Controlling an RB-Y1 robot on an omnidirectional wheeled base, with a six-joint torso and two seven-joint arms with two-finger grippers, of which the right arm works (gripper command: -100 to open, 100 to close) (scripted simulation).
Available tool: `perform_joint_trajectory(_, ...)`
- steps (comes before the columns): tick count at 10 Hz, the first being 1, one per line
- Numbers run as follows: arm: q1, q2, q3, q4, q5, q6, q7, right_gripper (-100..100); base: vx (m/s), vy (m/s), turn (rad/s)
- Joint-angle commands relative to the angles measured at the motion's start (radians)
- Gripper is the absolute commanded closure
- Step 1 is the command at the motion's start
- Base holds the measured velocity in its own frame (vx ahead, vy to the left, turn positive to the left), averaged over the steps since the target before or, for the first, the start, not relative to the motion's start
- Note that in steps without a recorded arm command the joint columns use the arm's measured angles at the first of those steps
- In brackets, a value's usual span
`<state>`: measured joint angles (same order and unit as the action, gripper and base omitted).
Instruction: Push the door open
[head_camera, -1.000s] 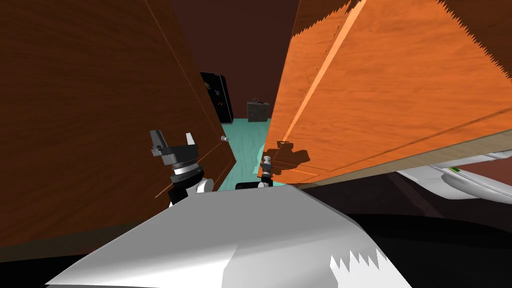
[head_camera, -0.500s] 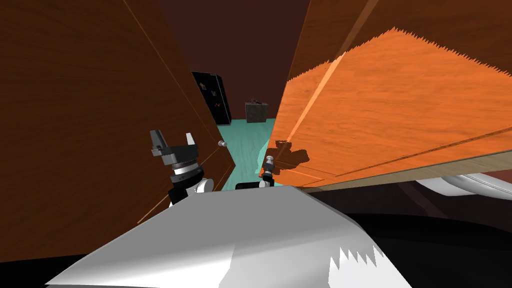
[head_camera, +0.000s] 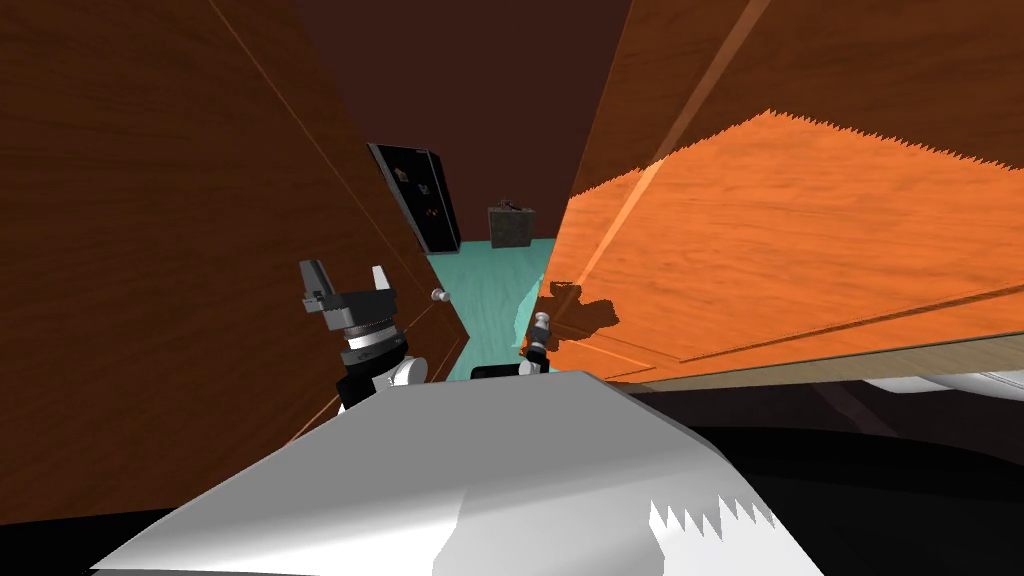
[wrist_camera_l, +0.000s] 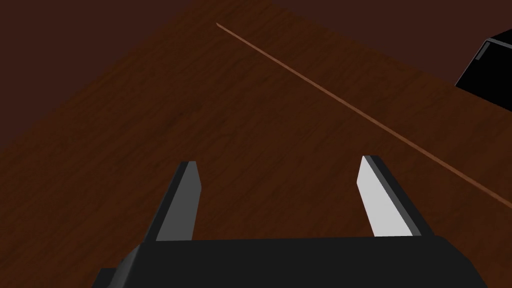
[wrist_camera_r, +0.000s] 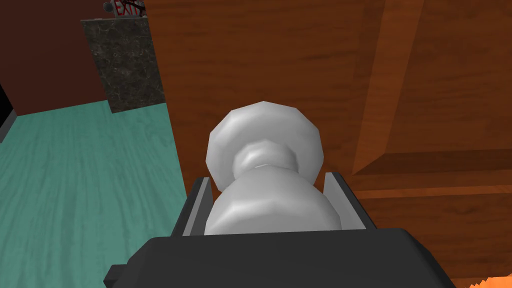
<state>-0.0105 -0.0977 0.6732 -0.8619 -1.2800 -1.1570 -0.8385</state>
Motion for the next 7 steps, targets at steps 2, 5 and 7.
perform_joint_trajectory(2,-0.004,-0.015,-0.03,-0.009,-0.022,-0.013,0.006,100,0.199,0.006,-0.055)
perform_joint_trajectory(5,-0.007,-0.019,-0.057,-0.005,-0.046,-0.027,0.011,100,0.215,-0.006,-0.051)
perform_joint_trajectory(7,-0.01,-0.023,-0.082,-0.001,-0.068,-0.04,0.015,100,0.224,-0.02,-0.065)
